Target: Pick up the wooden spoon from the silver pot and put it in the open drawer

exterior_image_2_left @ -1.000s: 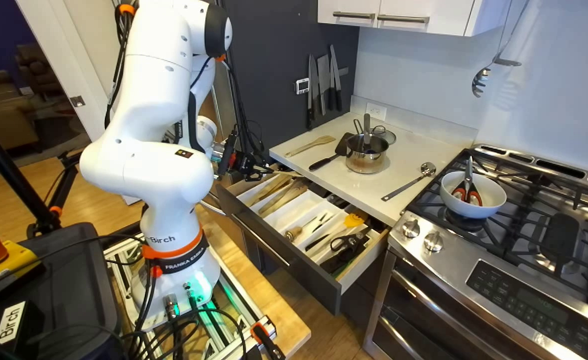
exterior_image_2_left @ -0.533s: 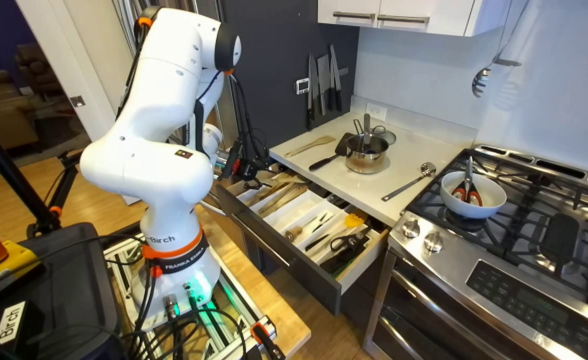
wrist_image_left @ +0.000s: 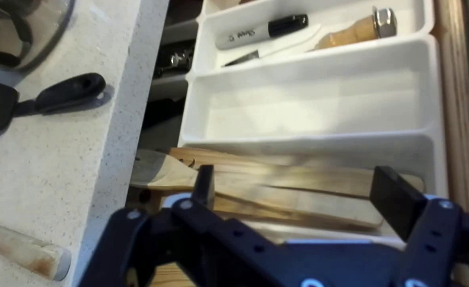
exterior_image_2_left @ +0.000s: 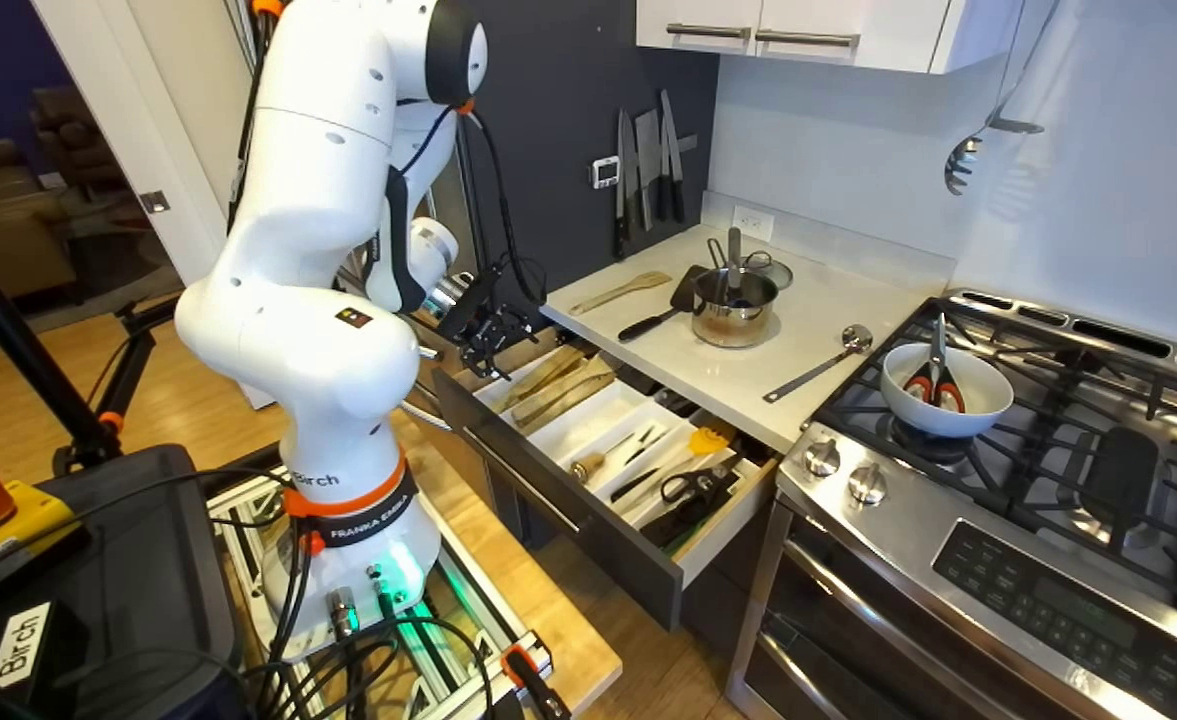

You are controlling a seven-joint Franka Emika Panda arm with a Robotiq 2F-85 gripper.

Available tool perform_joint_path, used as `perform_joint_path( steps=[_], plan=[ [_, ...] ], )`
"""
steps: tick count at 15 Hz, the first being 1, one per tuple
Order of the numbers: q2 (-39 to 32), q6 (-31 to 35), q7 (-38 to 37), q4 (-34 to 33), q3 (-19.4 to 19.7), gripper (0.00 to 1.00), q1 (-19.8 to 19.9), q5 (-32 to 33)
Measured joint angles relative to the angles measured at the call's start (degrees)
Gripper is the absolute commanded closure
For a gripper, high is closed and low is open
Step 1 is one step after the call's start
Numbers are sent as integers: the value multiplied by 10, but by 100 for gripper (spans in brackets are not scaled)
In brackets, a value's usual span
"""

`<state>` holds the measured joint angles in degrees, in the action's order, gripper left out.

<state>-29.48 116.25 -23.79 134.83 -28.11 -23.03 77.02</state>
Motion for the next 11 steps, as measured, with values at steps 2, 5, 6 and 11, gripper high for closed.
perform_joint_path(
  steps=[2, 5, 6, 11],
  plan=[
    [59, 91, 17, 49, -17, 0, 48, -8],
    [147, 233, 23, 134, -54, 0, 153, -26],
    [173, 282, 23, 162, -63, 0, 188, -31],
    [273, 459, 32, 248, -25, 0, 274, -97]
  ],
)
